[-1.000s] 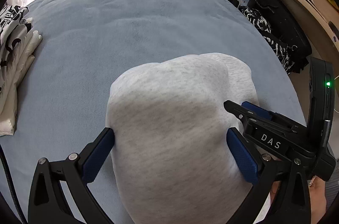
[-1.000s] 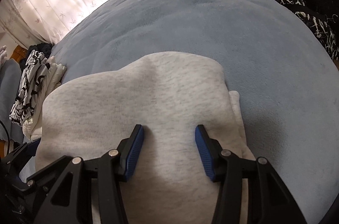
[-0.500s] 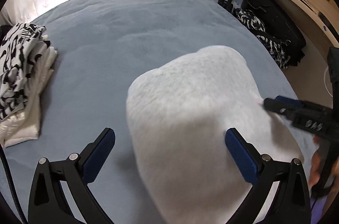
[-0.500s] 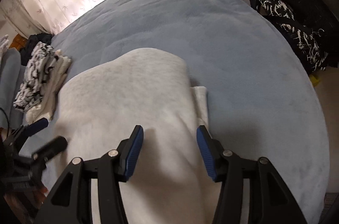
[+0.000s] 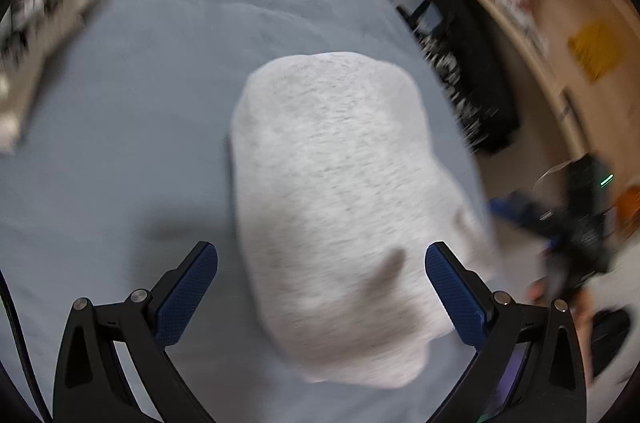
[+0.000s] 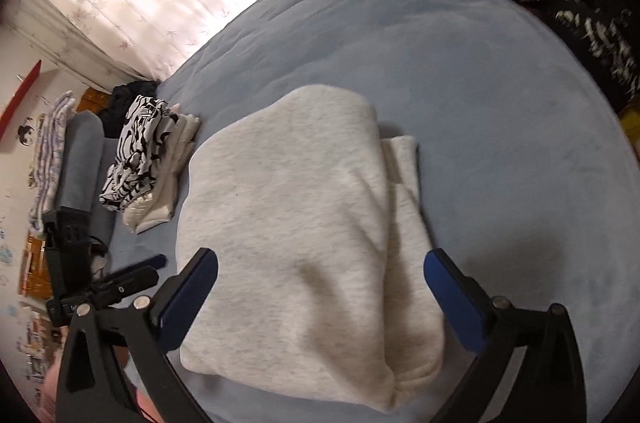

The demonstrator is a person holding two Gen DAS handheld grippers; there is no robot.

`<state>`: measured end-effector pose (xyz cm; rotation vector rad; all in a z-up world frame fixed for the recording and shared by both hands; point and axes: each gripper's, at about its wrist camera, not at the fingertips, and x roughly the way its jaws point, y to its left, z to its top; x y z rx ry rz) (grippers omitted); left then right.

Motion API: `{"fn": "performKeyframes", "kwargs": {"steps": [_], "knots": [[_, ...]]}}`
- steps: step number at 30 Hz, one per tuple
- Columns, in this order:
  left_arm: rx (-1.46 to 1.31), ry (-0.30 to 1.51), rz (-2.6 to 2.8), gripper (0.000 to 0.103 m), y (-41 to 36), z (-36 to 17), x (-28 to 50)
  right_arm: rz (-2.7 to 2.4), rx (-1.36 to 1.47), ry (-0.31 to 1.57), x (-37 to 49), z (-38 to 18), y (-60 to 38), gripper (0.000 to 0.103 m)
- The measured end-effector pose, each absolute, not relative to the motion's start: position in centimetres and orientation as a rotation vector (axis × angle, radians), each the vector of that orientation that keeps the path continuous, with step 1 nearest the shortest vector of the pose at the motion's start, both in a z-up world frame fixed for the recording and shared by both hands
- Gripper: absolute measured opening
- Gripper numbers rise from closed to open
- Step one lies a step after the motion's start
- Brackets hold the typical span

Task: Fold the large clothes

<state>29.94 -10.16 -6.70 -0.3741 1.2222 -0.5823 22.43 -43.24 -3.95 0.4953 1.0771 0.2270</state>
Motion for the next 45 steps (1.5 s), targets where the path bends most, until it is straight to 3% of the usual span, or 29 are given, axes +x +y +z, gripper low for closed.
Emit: {"fn": "performKeyframes", "kwargs": {"steps": [4,12,23,45], "knots": [[-0.491,1.246,-0.692,0.102,-10.5,-8.4,29.8,0.257,0.517,1.106,23.3,-5.7,-43.0,0.103],[-0.343,1.258,-0.726,0.103,-12.0,-10.4,28.0,0.271,0.544,1.177,25.1,-9.9,-43.3,0.103],[-0.442,1.307,-0.78,0.103,-11.7,-13.5,27.6,0.314,0.563,1.293,25.0,-15.2,-43.3,0.103],[-0.596,1.368,-0.868,0.103,-12.0,-18.3,28.3,0.437,0.601,1.192,25.5,-17.5,-42.7,0.101]]}}
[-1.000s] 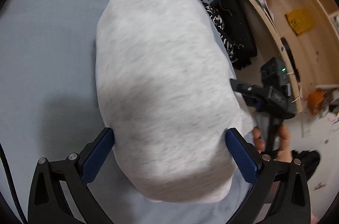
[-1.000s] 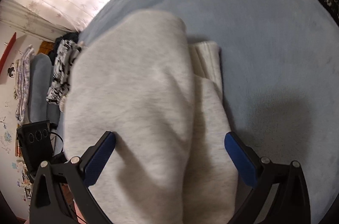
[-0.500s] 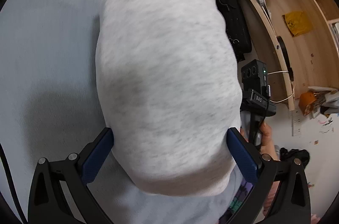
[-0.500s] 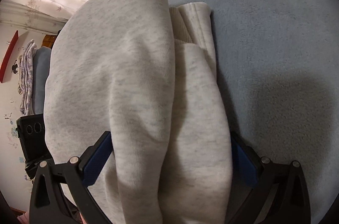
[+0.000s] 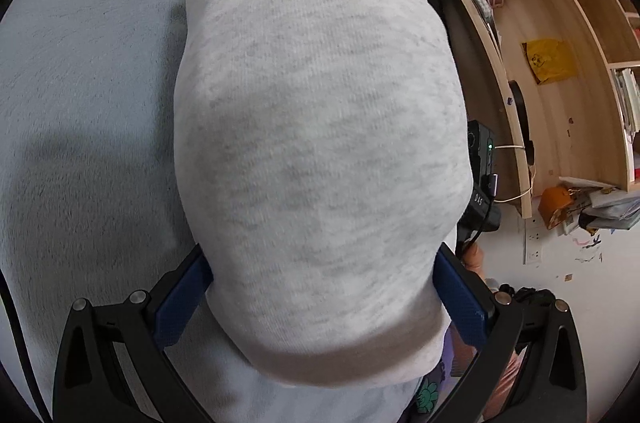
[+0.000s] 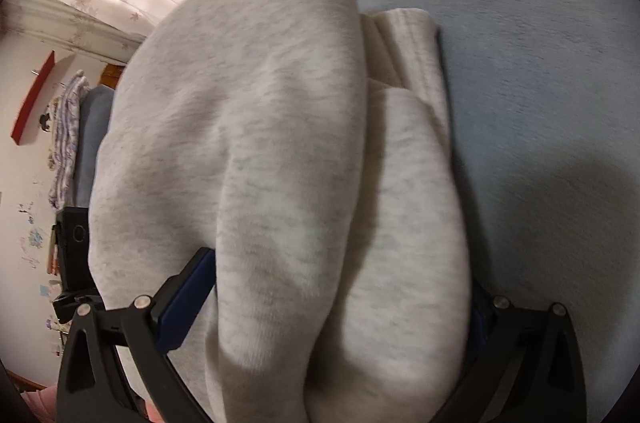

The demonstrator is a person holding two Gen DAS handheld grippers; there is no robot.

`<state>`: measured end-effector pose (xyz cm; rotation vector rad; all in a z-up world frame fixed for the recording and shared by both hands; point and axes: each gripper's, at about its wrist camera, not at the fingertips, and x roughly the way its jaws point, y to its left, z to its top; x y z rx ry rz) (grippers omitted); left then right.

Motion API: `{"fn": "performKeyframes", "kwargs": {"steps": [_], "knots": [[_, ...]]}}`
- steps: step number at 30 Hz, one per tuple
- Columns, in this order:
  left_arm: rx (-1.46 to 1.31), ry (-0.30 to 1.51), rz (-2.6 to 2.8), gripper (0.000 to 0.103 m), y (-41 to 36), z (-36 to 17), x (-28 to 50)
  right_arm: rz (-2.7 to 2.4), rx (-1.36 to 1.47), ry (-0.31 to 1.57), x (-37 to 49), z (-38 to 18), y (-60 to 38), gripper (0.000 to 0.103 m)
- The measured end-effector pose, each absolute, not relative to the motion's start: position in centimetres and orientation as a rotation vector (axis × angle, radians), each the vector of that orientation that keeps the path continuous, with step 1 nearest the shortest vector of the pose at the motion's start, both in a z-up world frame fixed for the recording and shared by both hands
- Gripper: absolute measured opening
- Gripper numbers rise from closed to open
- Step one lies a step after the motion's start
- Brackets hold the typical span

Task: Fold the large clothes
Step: 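Grip the folded grey hoodie bundle with both tools and lift it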

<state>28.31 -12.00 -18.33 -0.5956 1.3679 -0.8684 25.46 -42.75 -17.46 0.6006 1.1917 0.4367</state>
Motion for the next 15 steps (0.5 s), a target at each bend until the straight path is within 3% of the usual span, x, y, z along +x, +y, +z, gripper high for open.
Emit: {"fn": "performKeyframes", "kwargs": {"steps": [2,4,6,8,11,15], "knots": [[-0.585,1.359,-0.848,0.103,-12.3,-17.8,28.4,0.466,0.617,1.172,25.5,-17.5,-42.4,0.096],[-0.535,1.33,-0.824,0.103,-12.5,-16.7,28.2,0.508,0.642,1.145,25.3,-17.4,-42.3,0.084],[-0.476,1.303,-0.812,0.103,-12.8,-15.7,28.0,0.56,0.685,1.103,24.5,-17.1,-42.1,0.06],[-0.416,1.28,-0.809,0.103,-13.2,-14.6,27.7,0.589,0.661,1.044,23.7,-16.1,-41.7,0.051],[-0.347,1.235,-0.797,0.101,-13.4,-12.9,27.2,0.607,0.661,0.988,22.9,-14.9,-41.3,0.045],[-0.272,1.18,-0.772,0.1,-12.8,-10.2,26.3,0.626,0.657,0.915,21.5,-13.0,-40.2,0.045]]}}
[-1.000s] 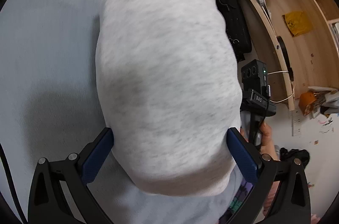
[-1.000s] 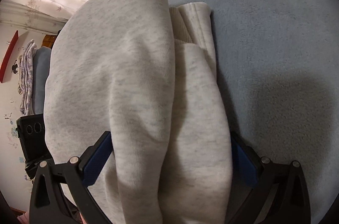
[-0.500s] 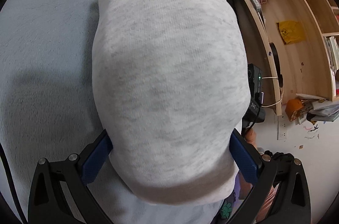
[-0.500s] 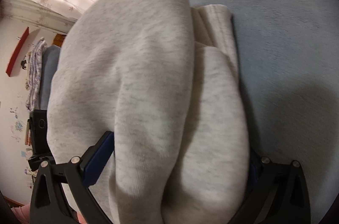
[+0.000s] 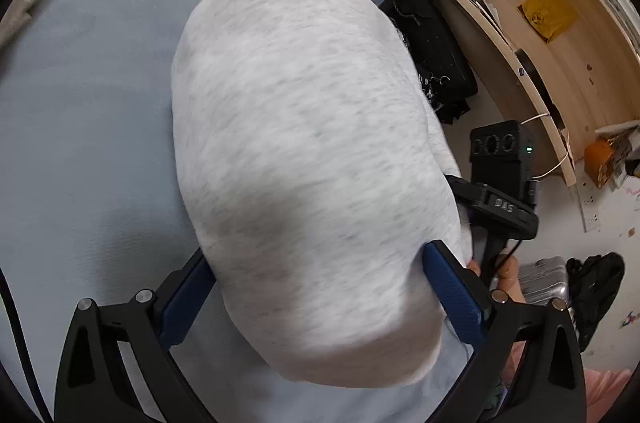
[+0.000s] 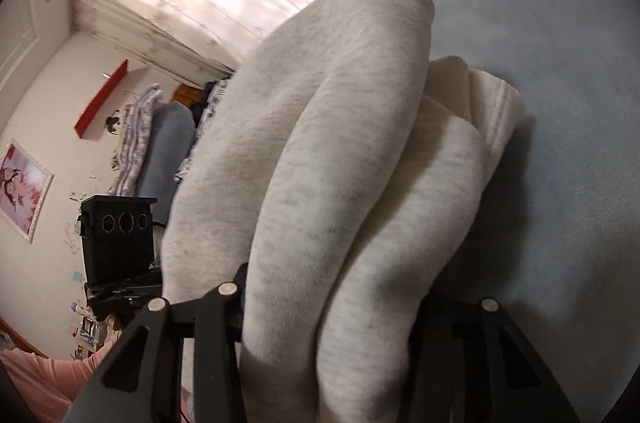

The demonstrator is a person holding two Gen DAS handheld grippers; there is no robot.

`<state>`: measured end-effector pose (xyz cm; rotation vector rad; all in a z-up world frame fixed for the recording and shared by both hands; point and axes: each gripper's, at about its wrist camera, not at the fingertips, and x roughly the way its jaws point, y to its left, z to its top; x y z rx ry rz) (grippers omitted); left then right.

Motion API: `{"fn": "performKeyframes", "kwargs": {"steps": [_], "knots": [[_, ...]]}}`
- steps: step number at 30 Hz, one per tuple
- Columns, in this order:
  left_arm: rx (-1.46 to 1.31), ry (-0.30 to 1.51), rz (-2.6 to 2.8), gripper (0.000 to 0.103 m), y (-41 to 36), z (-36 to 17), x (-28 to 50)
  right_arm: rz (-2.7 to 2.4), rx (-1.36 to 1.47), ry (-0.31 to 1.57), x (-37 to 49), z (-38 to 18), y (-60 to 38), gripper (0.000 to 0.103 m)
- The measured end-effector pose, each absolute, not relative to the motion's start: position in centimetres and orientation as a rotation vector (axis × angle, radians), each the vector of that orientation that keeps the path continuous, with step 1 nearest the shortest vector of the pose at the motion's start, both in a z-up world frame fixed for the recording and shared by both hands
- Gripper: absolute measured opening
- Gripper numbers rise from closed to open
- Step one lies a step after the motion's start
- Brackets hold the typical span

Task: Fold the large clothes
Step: 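Grip the folded grey hoodie bundle with both tools and lift it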

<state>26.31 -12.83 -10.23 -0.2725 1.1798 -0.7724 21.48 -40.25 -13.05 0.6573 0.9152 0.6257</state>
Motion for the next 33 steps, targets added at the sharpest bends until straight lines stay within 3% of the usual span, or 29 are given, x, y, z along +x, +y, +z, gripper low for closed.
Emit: {"fn": "performKeyframes", "kwargs": {"steps": [9,16,28,33], "knots": [[-0.176,1.05,-0.718,0.098,-9.9,-6.1,24.2,0.737,0.644,0.805,20.7,-8.2,-35.8,0.043],[-0.359,1.082,-0.746,0.098,-6.7,-8.7,25.0,0.572,0.592,0.903,21.6,-8.0,-35.7,0.039],[-0.655,1.293,-0.962,0.103,-12.5,-15.7,27.0,0.392,0.741,1.004,21.1,-15.4,-45.6,0.038],[-0.617,1.295,-0.982,0.103,-14.5,-16.3,28.1,0.414,0.773,1.0,21.1,-16.7,-46.8,0.038]]}}
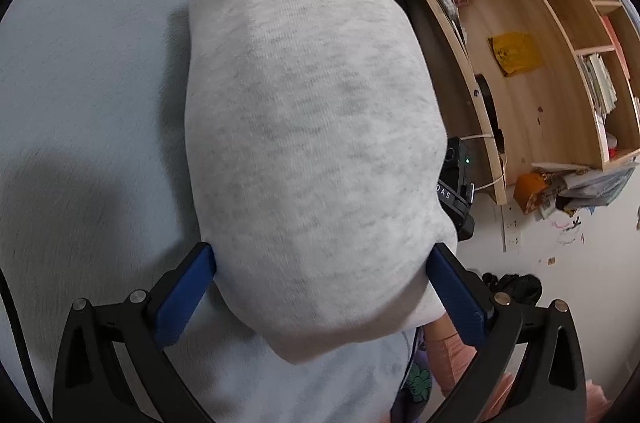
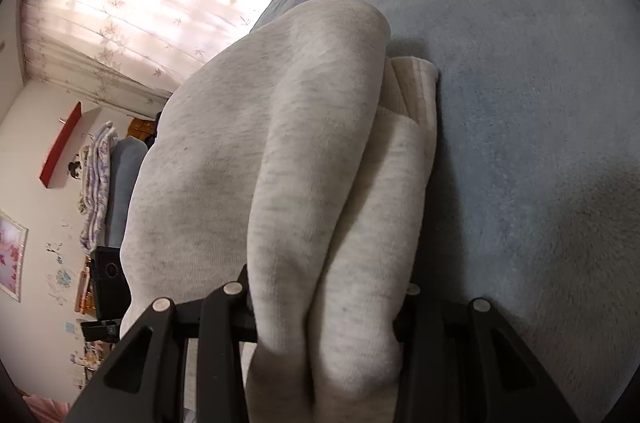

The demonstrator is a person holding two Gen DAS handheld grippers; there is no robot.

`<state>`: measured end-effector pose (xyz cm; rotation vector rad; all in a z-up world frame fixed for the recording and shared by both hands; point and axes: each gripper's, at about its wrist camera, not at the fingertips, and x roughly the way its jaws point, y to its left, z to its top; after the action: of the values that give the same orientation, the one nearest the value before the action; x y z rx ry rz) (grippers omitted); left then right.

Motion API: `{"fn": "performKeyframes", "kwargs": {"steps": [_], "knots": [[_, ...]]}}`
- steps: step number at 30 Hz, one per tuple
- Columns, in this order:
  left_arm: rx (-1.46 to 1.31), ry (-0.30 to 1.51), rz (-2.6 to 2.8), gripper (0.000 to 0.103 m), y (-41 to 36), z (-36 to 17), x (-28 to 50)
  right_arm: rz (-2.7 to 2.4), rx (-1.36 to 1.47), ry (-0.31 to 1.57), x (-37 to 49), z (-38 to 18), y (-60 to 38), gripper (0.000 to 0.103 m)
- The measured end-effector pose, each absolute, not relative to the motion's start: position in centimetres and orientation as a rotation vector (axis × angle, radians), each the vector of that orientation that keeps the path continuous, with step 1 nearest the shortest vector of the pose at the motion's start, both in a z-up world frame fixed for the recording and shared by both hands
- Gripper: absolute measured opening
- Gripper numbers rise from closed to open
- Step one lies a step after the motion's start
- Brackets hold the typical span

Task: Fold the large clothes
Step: 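Grip the folded grey hoodie bundle with both tools and lift it, then carry the hoodie bundle with both tools onto the folded clothes stack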

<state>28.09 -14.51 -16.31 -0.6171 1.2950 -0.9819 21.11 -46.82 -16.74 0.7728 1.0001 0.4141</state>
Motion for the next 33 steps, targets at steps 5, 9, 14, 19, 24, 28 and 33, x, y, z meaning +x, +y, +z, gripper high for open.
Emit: {"fn": "performKeyframes", "kwargs": {"steps": [5,9,14,19,24,28,33], "knots": [[-0.609,1.403,-1.02,0.103,-15.9,-18.5,29.2,0.413,0.795,0.999,21.1,-16.9,-46.2,0.038],[-0.59,1.403,-1.034,0.103,-16.9,-18.7,29.4,0.409,0.803,1.003,21.3,-17.1,-46.1,0.038],[-0.548,1.364,-1.034,0.103,-18.1,-17.9,29.4,0.413,0.807,1.009,21.2,-17.3,-45.9,0.038],[-0.393,1.212,-1.038,0.103,-18.8,-13.8,27.7,0.494,0.772,0.962,20.6,-15.9,-44.9,0.037],[-0.32,1.134,-1.035,0.103,-18.9,-10.5,27.1,0.55,0.779,0.871,19.7,-14.1,-44.1,0.037],[-0.299,1.059,-1.007,0.103,-16.9,-6.4,26.3,0.599,0.801,0.819,19.7,-12.2,-42.5,0.036],[-0.286,0.945,-0.949,0.103,-11.8,0.3,25.7,0.682,0.799,0.765,21.5,-7.7,-37.9,0.036]]}}
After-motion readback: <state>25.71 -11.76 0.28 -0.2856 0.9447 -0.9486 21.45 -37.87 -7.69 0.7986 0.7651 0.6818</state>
